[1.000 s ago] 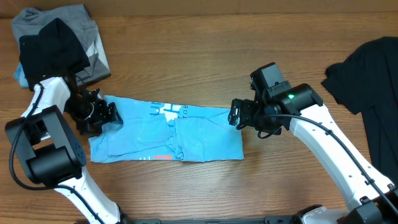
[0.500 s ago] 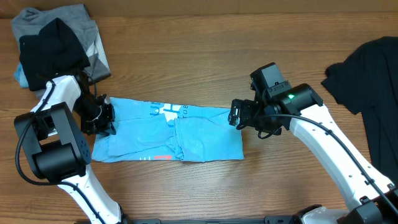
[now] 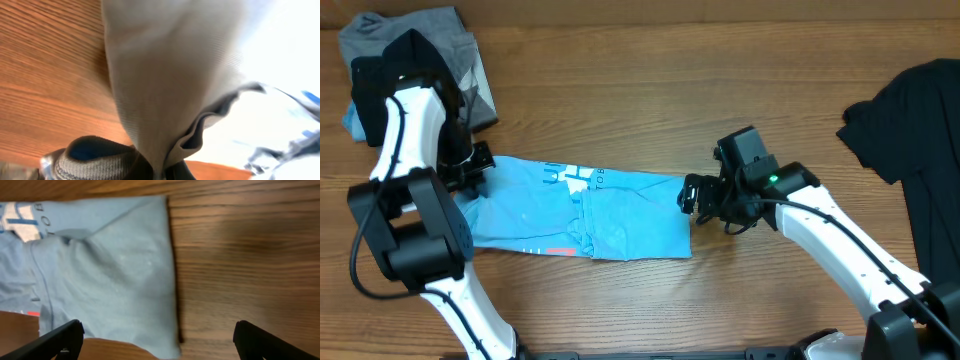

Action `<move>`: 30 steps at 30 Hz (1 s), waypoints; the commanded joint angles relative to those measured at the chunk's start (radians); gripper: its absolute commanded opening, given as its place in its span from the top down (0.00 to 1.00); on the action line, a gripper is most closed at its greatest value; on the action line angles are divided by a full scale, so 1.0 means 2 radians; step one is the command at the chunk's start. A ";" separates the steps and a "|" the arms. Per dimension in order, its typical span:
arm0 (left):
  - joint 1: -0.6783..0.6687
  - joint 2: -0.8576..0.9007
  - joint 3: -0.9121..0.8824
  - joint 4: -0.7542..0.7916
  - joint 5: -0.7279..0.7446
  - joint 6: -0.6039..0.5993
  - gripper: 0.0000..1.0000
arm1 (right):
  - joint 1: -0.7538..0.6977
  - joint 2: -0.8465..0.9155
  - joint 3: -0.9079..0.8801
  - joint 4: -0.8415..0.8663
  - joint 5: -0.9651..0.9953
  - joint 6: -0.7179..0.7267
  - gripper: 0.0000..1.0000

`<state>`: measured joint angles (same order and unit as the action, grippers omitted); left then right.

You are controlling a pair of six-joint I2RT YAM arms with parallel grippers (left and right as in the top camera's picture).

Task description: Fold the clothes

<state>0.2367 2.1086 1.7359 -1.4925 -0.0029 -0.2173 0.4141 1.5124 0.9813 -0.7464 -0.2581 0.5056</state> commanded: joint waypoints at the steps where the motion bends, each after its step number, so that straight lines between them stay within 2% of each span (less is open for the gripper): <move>1: -0.041 -0.067 0.015 -0.008 0.033 -0.013 0.96 | 0.003 0.012 -0.033 0.044 -0.057 0.008 0.00; 5: -0.091 -0.099 0.015 -0.013 0.047 -0.014 0.96 | 0.003 0.042 -0.044 0.066 -0.070 0.015 0.00; 11: -0.168 -0.103 0.015 -0.006 0.106 -0.014 0.96 | 0.003 0.088 -0.044 0.095 -0.095 0.023 0.00; 21: -0.295 -0.103 0.015 0.056 0.137 -0.064 0.96 | 0.003 0.136 -0.044 0.109 -0.096 0.024 0.00; 30: -0.351 -0.103 0.014 0.085 0.162 -0.083 0.94 | 0.003 0.136 -0.044 0.115 -0.096 0.026 0.00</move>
<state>-0.4377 1.9198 1.7420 -1.3384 0.2680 -0.3542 0.4137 1.7309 0.9134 -0.5205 -0.4747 0.5510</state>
